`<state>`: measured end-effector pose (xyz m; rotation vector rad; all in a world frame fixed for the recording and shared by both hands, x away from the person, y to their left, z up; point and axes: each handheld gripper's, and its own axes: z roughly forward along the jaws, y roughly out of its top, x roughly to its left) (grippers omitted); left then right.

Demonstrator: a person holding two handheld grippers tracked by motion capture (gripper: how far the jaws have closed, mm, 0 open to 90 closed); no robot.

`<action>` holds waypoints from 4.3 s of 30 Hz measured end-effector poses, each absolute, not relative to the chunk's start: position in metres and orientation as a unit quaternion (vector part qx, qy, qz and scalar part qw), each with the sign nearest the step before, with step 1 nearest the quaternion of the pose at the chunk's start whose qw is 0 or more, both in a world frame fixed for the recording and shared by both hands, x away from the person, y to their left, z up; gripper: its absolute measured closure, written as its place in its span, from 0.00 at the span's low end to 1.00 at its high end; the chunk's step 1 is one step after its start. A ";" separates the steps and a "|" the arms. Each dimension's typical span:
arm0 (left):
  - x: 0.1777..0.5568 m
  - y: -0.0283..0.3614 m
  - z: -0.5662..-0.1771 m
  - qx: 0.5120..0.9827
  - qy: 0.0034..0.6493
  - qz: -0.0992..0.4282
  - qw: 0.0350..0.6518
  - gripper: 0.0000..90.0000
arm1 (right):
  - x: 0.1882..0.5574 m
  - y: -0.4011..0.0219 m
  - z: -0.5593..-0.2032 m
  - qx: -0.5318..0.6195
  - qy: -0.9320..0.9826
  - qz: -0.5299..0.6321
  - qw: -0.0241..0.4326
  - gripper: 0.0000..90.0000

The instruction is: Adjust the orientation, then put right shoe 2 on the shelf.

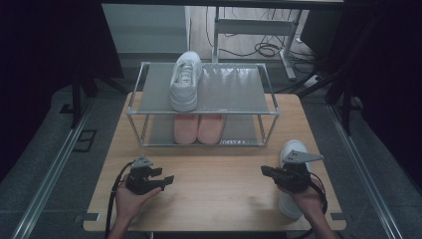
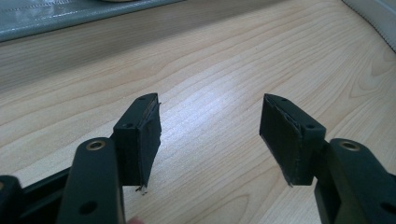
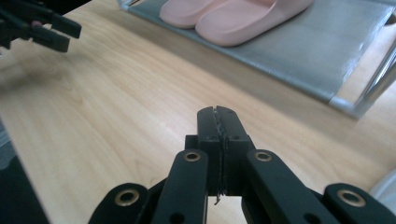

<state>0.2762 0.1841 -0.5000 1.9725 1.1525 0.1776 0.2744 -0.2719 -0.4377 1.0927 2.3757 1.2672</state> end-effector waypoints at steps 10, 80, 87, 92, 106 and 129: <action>0.277 0.186 -0.502 0.783 0.463 0.070 0.410 0.43 | 0.239 -0.290 -0.451 0.393 0.818 0.399 0.132 1.00; 0.279 0.183 -0.505 0.784 0.468 0.068 0.403 0.43 | 0.216 -0.354 -0.436 0.437 0.772 0.419 0.196 1.00; 0.279 0.184 -0.505 0.783 0.468 0.069 0.404 0.43 | 0.231 -0.354 -0.430 0.432 0.772 0.424 0.193 1.00; 0.279 0.184 -0.504 0.783 0.467 0.069 0.404 0.43 | 0.237 -0.363 -0.426 0.440 0.766 0.425 0.199 1.00; 0.279 0.184 -0.505 0.779 0.471 0.075 0.407 0.43 | 0.245 -0.401 -0.425 0.477 0.749 0.415 0.197 0.94; 0.280 0.184 -0.505 0.782 0.470 0.069 0.405 0.43 | 0.274 -0.419 -0.445 0.518 0.761 0.356 0.161 0.57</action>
